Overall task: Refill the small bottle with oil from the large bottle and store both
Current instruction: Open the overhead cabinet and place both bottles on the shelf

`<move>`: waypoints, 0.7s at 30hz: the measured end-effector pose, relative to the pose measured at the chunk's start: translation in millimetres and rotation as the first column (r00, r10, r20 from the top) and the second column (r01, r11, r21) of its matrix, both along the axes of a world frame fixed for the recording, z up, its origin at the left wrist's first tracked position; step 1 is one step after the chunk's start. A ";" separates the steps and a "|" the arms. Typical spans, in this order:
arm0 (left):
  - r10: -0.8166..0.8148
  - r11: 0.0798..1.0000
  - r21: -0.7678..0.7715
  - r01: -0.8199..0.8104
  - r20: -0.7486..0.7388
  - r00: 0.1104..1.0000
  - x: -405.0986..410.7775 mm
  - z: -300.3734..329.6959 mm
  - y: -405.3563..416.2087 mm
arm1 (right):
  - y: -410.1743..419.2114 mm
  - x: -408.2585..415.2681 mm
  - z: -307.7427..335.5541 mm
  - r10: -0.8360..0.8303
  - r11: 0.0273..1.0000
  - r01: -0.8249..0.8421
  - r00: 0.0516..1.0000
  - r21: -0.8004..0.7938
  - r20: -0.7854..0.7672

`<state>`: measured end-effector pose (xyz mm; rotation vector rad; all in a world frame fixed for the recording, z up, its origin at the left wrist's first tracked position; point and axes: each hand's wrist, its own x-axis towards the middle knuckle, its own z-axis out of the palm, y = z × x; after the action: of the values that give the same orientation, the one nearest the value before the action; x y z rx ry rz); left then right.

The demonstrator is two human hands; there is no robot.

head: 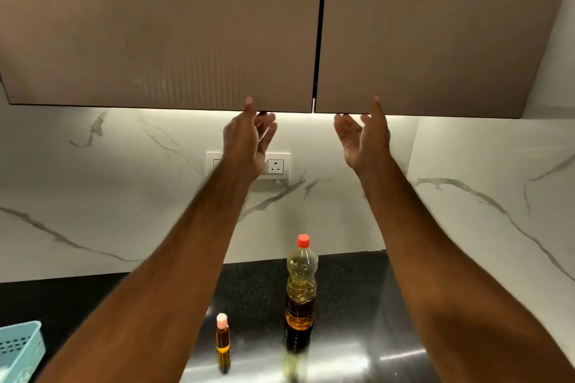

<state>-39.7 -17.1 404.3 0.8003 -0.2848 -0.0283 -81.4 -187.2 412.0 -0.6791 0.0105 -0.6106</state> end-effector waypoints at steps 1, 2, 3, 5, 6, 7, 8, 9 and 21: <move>-0.007 1.000 -0.006 0.007 -0.020 1.000 2.0 4.1 -4.5 | 3.3 1.1 6.3 0.023 0.999 -0.023 1.000 0.023 -0.015; -0.006 1.000 0.000 0.006 -0.034 0.999 3.3 6.4 -8.6 | 6.0 1.7 10.0 0.038 0.999 -0.037 0.998 0.028 -0.044; -0.007 1.000 0.010 0.007 -0.044 0.999 4.3 6.8 -12.4 | 8.4 1.9 12.3 0.053 0.998 -0.051 0.996 0.020 -0.070; -0.018 1.000 0.010 0.018 -0.060 0.998 5.4 8.1 -17.7 | 12.3 2.7 17.3 0.091 0.995 -0.088 0.993 0.037 -0.074; -0.015 1.000 0.004 0.015 -0.072 0.997 5.7 9.6 -19.2 | 13.4 3.3 18.7 0.103 0.993 -0.100 0.993 0.064 -0.060; -0.010 1.000 -0.004 0.009 -0.086 0.996 4.8 11.4 -20.3 | 13.1 3.6 19.8 0.110 0.991 -0.105 0.992 0.081 -0.059; -0.004 1.000 -0.014 0.003 -0.093 0.996 3.3 13.2 -21.8 | 13.0 4.0 20.9 0.118 0.990 -0.113 0.991 0.083 -0.060; 0.003 1.000 -0.029 -0.006 -0.099 0.995 0.9 14.5 -23.4 | 12.9 5.0 22.4 0.131 0.988 -0.126 0.990 0.085 -0.058; 0.013 0.987 -0.161 0.000 0.079 0.997 -96.1 -10.1 15.2 | 11.8 -51.5 -4.8 0.096 0.995 -0.102 0.980 0.023 0.177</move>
<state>-135.7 -1.9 394.3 0.6430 -0.3560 0.0325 -132.8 -175.4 407.2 -0.5896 -0.1766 -0.5716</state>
